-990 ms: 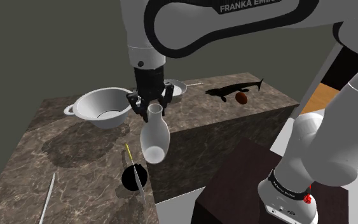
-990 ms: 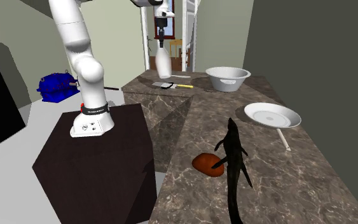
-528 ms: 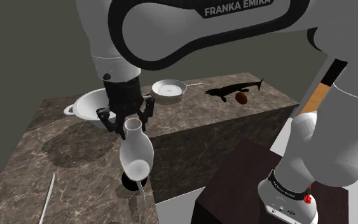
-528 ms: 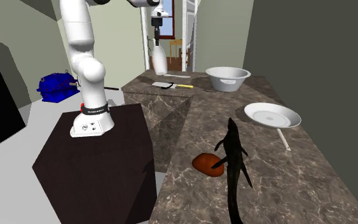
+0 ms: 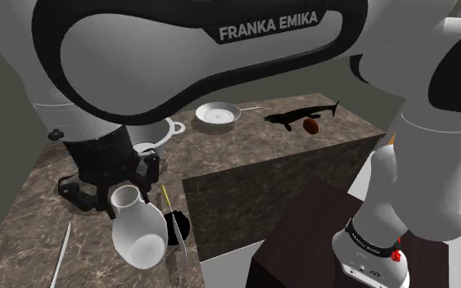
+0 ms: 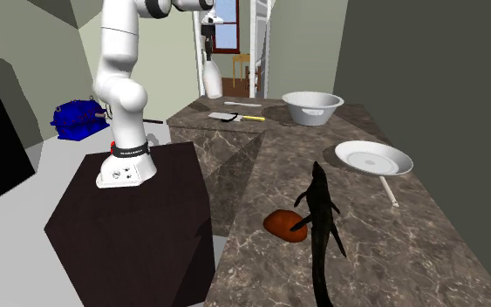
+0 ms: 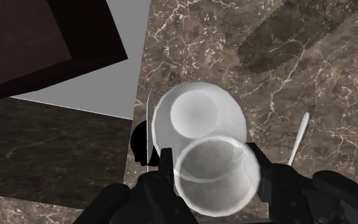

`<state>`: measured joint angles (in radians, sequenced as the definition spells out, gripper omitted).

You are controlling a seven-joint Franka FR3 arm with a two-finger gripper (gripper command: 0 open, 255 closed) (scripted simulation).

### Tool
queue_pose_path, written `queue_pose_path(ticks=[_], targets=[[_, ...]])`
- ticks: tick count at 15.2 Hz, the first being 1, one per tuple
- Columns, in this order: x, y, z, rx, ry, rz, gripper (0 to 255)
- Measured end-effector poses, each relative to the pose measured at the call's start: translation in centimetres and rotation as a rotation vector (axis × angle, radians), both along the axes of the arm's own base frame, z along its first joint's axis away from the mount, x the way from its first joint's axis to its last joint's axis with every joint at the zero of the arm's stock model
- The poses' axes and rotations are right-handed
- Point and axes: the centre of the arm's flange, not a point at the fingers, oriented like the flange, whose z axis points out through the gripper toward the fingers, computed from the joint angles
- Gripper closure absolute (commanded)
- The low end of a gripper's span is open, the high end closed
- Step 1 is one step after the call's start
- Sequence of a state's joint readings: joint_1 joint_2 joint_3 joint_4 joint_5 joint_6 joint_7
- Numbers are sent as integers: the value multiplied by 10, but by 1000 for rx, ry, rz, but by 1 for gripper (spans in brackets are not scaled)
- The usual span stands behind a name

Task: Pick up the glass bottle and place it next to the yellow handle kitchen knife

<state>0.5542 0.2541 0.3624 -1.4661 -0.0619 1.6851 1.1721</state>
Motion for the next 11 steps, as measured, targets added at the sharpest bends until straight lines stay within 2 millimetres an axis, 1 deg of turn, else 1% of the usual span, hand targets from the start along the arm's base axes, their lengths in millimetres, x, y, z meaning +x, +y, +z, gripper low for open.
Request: queue_pose_path(ticks=[2,5,6,8,11], targets=[[-1,26,3,0,0,0,255],[-8,67,4,0,0,1,255],[-11,76,0,0,1,0,255],[-13,82,-8,0,0,-1,255],[-12,83,-23,0,0,-2,255]])
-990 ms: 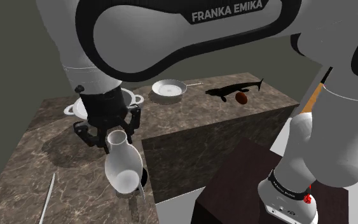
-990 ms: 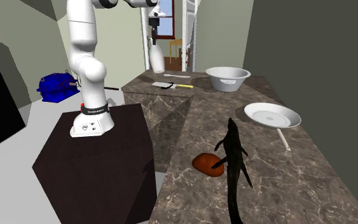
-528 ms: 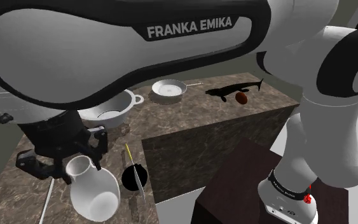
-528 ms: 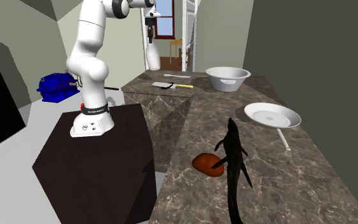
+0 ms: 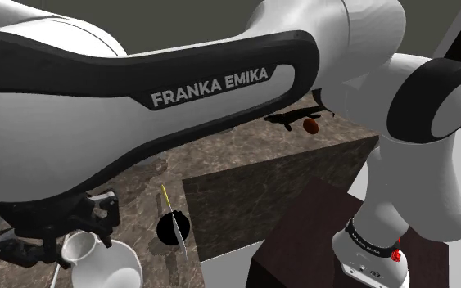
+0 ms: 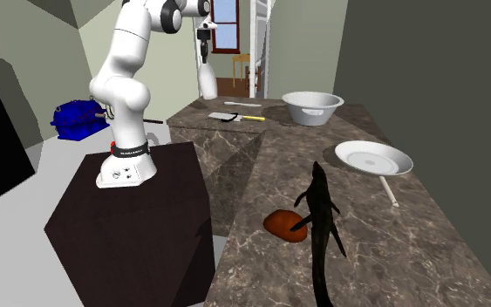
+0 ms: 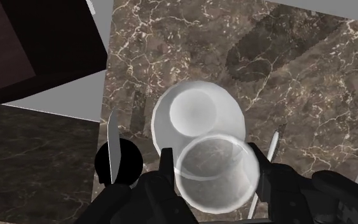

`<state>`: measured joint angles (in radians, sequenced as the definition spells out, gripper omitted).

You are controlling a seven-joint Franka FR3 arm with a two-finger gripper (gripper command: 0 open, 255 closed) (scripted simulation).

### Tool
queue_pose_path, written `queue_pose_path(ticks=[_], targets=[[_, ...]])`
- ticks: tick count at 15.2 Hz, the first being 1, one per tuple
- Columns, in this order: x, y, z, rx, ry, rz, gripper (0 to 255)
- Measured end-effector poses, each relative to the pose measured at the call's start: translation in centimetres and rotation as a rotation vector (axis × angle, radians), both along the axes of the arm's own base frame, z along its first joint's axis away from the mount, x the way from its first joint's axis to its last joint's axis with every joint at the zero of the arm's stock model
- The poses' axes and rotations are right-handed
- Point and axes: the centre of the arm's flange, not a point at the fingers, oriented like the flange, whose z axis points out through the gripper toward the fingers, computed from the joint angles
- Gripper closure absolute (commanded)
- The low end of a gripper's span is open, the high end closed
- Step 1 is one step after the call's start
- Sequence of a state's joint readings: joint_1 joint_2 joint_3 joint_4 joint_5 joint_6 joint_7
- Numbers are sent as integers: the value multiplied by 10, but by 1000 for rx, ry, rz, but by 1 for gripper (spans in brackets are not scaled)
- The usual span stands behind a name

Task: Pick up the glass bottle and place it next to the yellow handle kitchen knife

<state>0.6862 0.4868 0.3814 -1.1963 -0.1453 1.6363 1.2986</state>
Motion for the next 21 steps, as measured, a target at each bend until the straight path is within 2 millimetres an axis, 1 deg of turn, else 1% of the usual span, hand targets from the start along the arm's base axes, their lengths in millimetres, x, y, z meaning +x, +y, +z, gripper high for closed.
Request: queue_pose_path(ticks=[15,17,21], targets=[[0,1,-78,0,0,0,255],[0,1,-84,0,0,0,255],[0,1,-86,0,0,0,255]])
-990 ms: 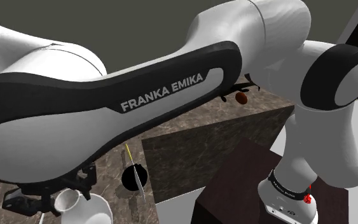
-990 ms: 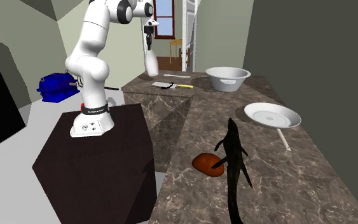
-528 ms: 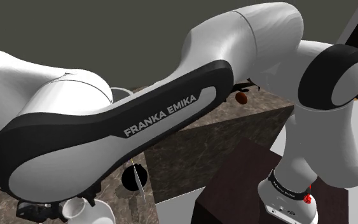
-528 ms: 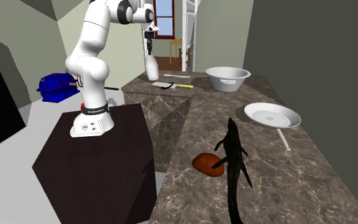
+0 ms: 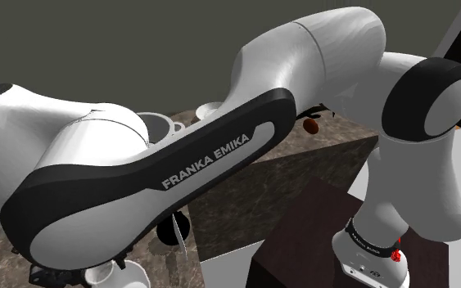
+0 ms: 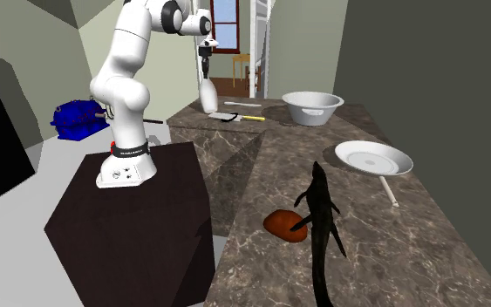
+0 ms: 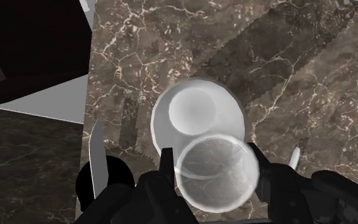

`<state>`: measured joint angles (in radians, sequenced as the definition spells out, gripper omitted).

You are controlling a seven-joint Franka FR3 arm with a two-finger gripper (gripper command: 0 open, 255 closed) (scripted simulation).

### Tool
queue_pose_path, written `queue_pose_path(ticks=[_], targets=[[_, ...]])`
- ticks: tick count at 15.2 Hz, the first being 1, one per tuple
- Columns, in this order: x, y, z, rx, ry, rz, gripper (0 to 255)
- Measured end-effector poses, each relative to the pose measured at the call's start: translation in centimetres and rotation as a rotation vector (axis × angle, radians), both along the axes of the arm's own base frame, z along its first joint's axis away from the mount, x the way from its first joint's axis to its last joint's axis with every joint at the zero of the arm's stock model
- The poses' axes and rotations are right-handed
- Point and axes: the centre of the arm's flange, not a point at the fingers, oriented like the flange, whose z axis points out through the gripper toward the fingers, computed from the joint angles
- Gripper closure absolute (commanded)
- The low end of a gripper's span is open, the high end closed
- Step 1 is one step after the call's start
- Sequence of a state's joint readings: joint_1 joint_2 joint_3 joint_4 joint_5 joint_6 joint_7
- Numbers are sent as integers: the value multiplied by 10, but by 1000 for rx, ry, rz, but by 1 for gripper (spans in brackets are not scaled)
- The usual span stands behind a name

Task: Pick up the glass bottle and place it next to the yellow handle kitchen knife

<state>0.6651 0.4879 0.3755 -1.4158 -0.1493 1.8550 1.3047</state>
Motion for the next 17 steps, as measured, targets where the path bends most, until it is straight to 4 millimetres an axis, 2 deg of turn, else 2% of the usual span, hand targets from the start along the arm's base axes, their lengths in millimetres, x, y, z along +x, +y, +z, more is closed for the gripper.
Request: queue_pose_path(ticks=[1,2,8,13,17], targets=[[0,0,0,0,0,0,255],[0,0,0,0,0,0,0],[0,0,0,1,0,0,0],[2,-1,44,1,-1,0,0],[2,0,50,1,-1,0,0]])
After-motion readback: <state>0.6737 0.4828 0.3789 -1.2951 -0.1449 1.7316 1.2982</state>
